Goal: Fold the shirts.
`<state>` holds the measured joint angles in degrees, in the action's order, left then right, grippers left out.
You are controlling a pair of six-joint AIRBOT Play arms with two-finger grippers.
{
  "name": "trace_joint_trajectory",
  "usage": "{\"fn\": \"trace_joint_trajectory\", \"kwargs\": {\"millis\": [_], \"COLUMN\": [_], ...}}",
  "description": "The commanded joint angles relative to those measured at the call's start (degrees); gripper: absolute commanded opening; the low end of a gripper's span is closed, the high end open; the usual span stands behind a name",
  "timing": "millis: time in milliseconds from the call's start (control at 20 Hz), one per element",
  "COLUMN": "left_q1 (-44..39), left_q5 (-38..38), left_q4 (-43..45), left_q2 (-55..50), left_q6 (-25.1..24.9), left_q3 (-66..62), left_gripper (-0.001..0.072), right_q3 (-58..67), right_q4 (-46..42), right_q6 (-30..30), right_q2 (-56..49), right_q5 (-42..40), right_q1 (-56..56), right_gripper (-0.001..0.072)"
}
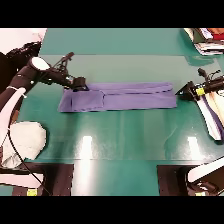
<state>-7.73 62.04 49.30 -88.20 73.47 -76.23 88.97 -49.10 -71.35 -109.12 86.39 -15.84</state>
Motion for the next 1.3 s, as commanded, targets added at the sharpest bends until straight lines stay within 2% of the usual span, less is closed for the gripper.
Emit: {"fn": "trace_joint_trajectory", "kwargs": {"millis": [0,100,150,200,250,300,500,700,850,1050,1250], "left_q1": [-5.7,-7.5,-8.2,-8.7,-9.1,-9.5,-10.6,-13.4,-16.0,-18.3,-18.6], "left_q5": [-5.1,-8.2,-9.8,-11.1,-12.3,-12.9,-11.7,-10.4,-8.4,-7.1,-6.2], "left_q4": [0.0,-0.1,-0.1,-0.1,-0.3,-0.5,-1.6,-1.9,-1.9,-1.8,-1.3], "left_q2": [-0.3,-0.3,-0.3,-0.3,-0.3,-0.6,-6.7,-16.1,-22.2,-26.6,-27.4], "left_q6": [1.1,2.3,3.1,3.3,3.3,3.8,4.7,7.5,8.2,9.2,9.2], "left_q3": [-0.1,-0.1,-0.1,-0.1,-0.1,-0.2,-5.4,-15.5,-21.6,-24.2,-24.2], "left_gripper": [0.0026,0.0026,0.0025,0.0025,0.0025,0.0025,0.0025,0.0025,0.0025,0.0025,0.0025], "right_q3": [0.1,2.7,3.8,4.6,5.9,7.2,14.0,22.7,29.6,27.7,27.1], "right_q4": [4.3,4.5,4.4,4.5,4.5,4.5,4.5,4.6,5.9,15.9,18.0], "right_q6": [1.4,1.4,1.6,3.1,3.9,3.9,2.5,-4.1,-5.7,-5.0,-1.3], "right_q2": [-3.3,-5.1,-5.4,-5.4,-5.4,-5.4,-2.4,3.9,6.9,10.3,11.2], "right_q5": [0.6,1.1,1.1,0.9,1.4,2.6,7.4,6.7,6.5,0.9,-1.0], "right_q1": [1.9,4.5,5.5,6.4,7.1,7.7,9.7,13.6,18.1,23.4,28.9], "right_gripper": [0.0433,0.0424,0.0303,0.0144,0.0039,0.0014,0.0014,0.0013,0.0014,0.0013,0.0013]}}
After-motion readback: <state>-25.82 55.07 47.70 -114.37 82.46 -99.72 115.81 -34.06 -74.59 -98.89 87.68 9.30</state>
